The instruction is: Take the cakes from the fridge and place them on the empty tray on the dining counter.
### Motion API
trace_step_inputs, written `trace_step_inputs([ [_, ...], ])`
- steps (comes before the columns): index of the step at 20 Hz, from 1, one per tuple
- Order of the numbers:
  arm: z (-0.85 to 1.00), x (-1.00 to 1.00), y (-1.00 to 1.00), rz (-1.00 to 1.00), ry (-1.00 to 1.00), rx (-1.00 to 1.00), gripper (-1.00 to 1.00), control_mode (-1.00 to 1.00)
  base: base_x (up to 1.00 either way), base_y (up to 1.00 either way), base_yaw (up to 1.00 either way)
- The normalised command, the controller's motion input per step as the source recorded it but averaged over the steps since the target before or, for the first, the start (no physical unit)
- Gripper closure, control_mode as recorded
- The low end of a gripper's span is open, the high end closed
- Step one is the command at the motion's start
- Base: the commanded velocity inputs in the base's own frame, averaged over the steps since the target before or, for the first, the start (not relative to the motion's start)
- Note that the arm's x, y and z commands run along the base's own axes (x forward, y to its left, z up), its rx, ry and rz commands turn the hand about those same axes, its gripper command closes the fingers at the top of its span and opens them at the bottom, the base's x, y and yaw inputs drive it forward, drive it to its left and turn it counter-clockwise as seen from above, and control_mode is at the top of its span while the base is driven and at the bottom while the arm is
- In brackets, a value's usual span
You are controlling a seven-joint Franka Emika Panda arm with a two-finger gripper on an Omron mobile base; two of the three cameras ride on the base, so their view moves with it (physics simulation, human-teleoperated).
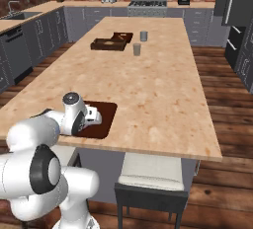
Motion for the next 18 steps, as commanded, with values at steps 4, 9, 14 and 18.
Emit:
trace_step_inputs([
  [4,-0.36,0.49,0.01,0.00,0.00,0.00,1.00,-1.00,0.00,0.00,0.00],
  [9,-0.30,0.50,0.04,0.01,0.00,0.00,1.00,-1.00,0.00,0.00,0.00],
  [14,-0.27,0.44,0.08,0.00,0.00,0.00,1.00,-1.00,0.00,0.00,0.00],
  [18,-0.25,0.36,0.07,0.00,0.01,0.00,-1.00,-1.00,0.00,0.00,0.00],
])
